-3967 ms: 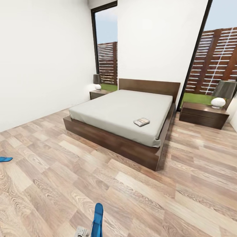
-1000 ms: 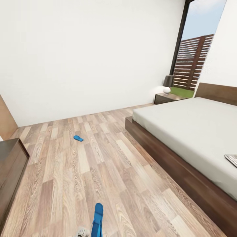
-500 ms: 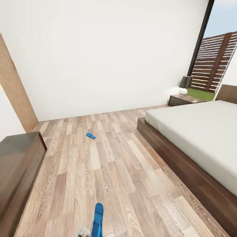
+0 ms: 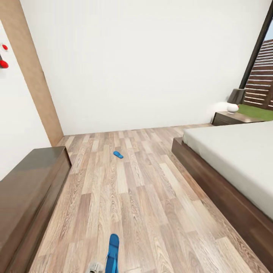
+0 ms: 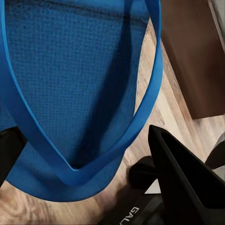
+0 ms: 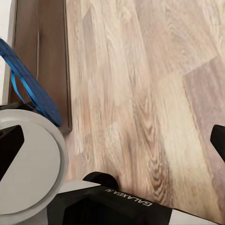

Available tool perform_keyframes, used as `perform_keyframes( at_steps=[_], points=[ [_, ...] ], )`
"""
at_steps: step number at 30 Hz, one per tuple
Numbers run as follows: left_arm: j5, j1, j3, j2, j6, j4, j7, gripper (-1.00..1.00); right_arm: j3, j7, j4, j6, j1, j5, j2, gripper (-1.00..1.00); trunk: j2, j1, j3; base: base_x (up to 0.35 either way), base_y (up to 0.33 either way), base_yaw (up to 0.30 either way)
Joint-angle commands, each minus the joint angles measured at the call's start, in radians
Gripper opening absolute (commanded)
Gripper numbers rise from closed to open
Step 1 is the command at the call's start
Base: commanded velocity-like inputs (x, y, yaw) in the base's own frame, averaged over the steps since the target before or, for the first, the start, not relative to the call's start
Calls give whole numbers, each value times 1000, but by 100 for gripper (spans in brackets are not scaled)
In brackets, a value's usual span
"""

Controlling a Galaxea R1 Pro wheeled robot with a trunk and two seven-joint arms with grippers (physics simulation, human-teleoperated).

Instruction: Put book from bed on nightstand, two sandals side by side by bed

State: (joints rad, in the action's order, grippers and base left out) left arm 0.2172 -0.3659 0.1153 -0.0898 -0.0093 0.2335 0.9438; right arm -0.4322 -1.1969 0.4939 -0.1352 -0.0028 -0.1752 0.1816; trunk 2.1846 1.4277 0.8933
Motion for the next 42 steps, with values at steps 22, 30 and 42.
perform_keyframes(
  at_steps=[22, 30, 42],
  points=[
    [7, -1, 9, -1, -5, 0, -5, -100, -2, -4, 0, -10, 0, -4, 0, 100, 0, 0, 1, 0, 0, 246],
    [7, -1, 9, -1, -5, 0, -5, -100, -2, -3, 0, -10, 0, -5, 1, 100, 0, 0, 1, 224, 0, 21],
    [7, -1, 9, -1, -5, 0, -5, -100, -3, -1, -19, -9, 0, -6, 5, 100, 0, 0, 1, 330, 0, 0]
  ],
)
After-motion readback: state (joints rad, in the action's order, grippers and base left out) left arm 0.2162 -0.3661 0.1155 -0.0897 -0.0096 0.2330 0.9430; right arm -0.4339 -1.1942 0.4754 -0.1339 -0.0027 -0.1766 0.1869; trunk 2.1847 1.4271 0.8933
